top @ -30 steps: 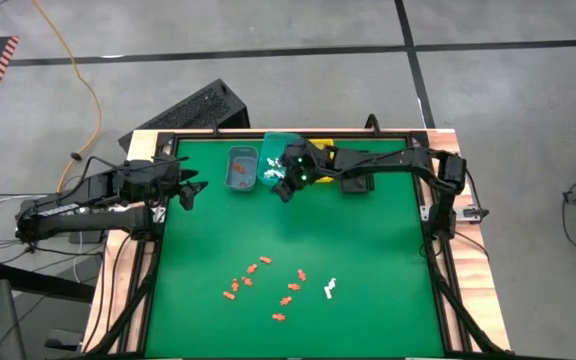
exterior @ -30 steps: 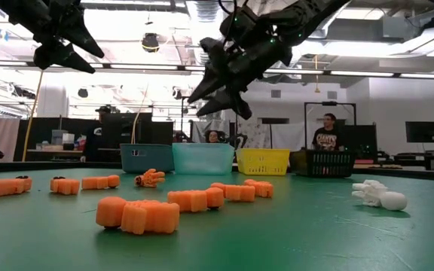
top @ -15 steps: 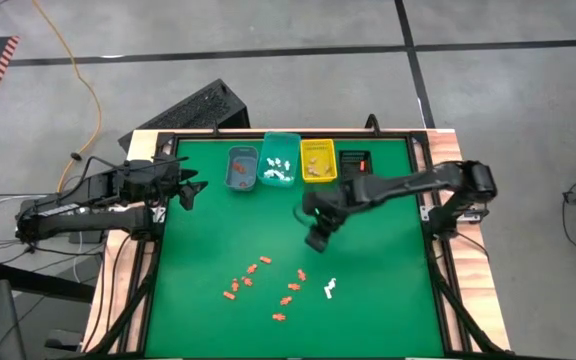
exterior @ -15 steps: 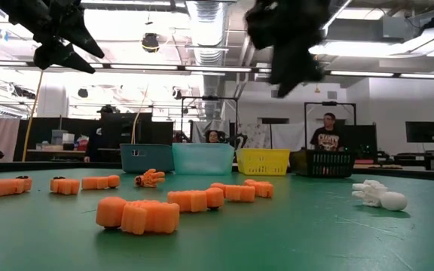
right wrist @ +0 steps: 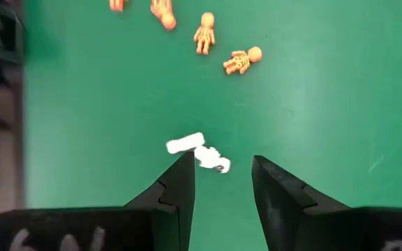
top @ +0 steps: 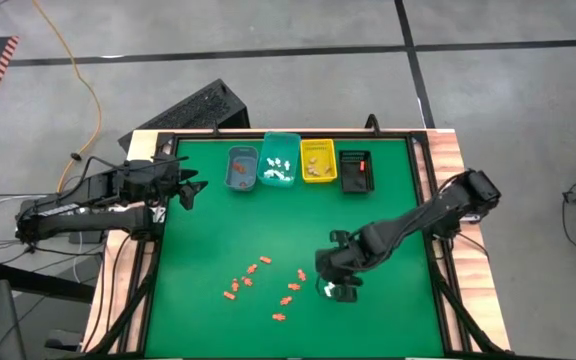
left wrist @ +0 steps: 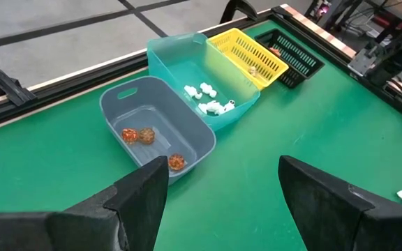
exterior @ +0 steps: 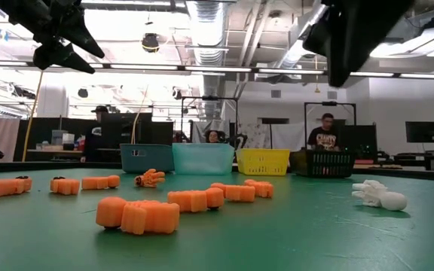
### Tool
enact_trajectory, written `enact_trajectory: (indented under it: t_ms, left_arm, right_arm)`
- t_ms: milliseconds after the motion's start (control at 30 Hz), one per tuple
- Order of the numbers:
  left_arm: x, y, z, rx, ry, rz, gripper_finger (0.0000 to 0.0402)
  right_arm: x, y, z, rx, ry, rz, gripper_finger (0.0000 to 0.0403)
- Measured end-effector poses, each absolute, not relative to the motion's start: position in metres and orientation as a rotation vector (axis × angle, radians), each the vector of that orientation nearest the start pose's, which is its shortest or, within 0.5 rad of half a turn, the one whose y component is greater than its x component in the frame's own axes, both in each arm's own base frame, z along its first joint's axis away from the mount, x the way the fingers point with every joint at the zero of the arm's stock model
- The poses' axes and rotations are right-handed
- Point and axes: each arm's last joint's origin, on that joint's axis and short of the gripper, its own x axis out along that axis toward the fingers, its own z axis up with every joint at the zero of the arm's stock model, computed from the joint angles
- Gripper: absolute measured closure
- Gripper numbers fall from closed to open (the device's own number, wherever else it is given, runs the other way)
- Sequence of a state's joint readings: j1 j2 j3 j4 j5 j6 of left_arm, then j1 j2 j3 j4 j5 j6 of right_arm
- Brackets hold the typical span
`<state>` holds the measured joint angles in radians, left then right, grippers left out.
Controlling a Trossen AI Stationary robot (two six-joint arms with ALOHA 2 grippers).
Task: Sort Halloween decoration
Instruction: Put the white skeleton toy into the blue transparent bin
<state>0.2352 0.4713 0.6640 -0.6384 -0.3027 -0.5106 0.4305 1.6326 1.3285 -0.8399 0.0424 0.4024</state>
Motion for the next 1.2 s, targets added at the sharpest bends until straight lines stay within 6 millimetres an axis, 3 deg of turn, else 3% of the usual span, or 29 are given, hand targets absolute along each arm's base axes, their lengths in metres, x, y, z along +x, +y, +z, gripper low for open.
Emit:
enact_trajectory:
  t_ms: [367,667,900,1200]
  left_arm:
    - [0.095,0.032,0.288,-0.481,0.304,0.633,0.0141]
    - [0.095,0.032,0.288,-0.484,0.304,0.634,0.0141]
    - [0.095,0.032,0.288,-0.484,0.305,0.634,0.0141]
    - [0.095,0.032,0.288,-0.484,0.304,0.634,0.0141]
  right_arm:
    - [0.313,0.158,0.205,-0.243,1.306,0.272,0.0264]
    - [0.323,0.162,0.168,-0.307,1.401,0.299,0.0264]
    - [0.324,0.163,0.163,-0.306,1.401,0.301,0.0278]
    - [0.323,0.163,0.163,-0.283,1.408,0.309,0.0368]
